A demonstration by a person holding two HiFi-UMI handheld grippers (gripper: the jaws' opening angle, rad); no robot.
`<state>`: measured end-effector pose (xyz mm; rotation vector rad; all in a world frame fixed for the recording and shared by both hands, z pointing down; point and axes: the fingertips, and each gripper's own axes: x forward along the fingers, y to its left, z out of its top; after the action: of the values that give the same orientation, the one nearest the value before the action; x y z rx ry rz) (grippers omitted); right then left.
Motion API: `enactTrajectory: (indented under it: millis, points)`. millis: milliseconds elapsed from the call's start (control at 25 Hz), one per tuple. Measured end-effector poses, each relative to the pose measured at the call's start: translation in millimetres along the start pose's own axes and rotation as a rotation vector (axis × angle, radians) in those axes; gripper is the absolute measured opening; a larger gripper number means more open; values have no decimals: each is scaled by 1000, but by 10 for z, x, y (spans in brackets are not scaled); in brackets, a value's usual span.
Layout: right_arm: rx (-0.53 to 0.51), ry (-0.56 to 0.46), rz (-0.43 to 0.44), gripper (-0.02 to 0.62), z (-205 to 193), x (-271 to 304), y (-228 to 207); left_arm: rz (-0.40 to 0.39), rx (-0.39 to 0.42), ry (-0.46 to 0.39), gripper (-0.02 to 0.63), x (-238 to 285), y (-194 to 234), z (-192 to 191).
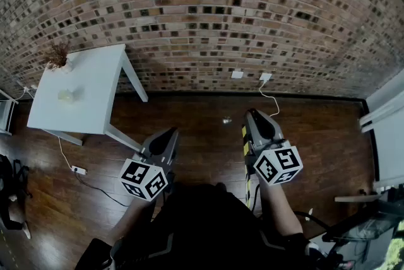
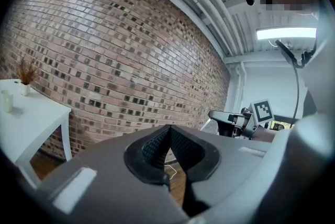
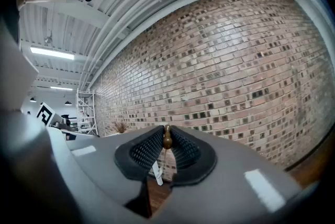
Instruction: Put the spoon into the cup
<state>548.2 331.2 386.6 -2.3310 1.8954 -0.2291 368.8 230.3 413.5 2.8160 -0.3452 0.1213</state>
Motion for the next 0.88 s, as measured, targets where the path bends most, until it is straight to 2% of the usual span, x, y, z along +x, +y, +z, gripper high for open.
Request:
enactTrajectory:
  millis: [520,880]
  points:
    - [-11,9,19,51,-11,130,174,8,-7,-8,-6,-106,151,29]
    - [-14,17,50,51,-34,355,455,39,-20,-26,-6,-289,451,87]
